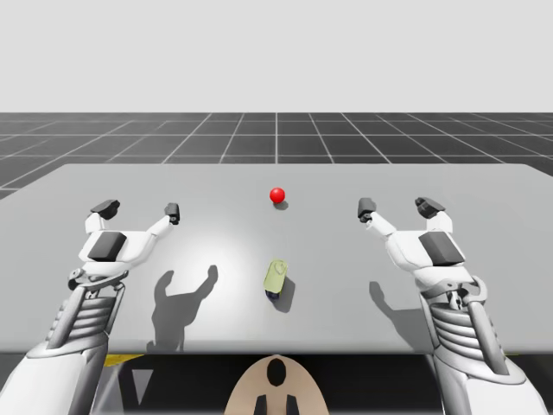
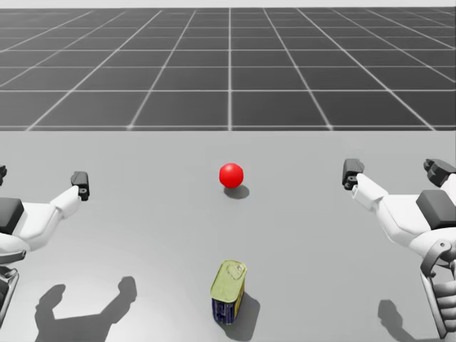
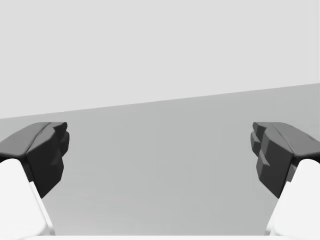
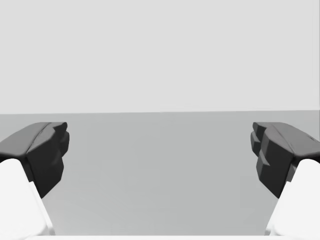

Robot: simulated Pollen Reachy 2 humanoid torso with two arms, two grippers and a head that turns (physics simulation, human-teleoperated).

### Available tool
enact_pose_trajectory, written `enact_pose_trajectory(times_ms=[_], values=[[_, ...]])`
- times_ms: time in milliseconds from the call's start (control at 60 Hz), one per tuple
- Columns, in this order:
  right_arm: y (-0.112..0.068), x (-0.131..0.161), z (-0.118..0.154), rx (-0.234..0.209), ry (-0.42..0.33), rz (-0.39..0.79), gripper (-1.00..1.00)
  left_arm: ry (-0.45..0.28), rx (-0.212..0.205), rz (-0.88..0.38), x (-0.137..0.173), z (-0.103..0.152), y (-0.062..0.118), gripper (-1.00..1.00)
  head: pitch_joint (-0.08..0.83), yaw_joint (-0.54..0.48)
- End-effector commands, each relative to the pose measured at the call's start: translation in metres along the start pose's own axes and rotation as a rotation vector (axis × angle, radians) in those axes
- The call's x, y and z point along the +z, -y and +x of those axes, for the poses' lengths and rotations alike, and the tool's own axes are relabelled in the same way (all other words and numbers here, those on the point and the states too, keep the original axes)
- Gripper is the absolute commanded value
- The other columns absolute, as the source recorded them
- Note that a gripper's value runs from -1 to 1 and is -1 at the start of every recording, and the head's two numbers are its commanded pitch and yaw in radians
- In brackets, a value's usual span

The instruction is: Watch the red light. When it turns green, pick up the object.

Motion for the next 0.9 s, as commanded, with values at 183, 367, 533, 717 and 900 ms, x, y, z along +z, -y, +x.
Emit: enact_pose_trajectory(times_ms=[183, 367, 533, 717, 900], values=[[-0.0001, 0.0001, 0.0001, -0.002, 0.001, 0.000, -1.00, 0.000, -0.002, 0.000, 0.0000, -0.0004, 0.0007, -1.00, 0.422, 0.00], [0.0001, 0.0002, 0.0000, -0.001, 0.001, -0.001, -1.00, 0.001, -0.002, 0.000, 0.0002, -0.0003, 0.0007, -1.00, 0.424, 0.00], [-0.0001, 0.0004, -0.0005, -0.001, 0.000, -0.001, -1.00, 0.003, -0.002, 0.000, 0.0005, 0.0000, 0.0005, -1.00, 0.425, 0.01], [0.0004, 0.0006, 0.0002, -0.003, 0.002, -0.003, -1.00, 0.005, -0.004, 0.001, 0.0008, 0.0001, 0.0005, -1.00, 0.421, 0.01], [0.0007, 0.0003, 0.0001, 0.000, 0.004, -0.004, -1.00, 0.005, -0.004, 0.001, 0.0009, 0.0001, 0.0004, -1.00, 0.424, 0.01]])
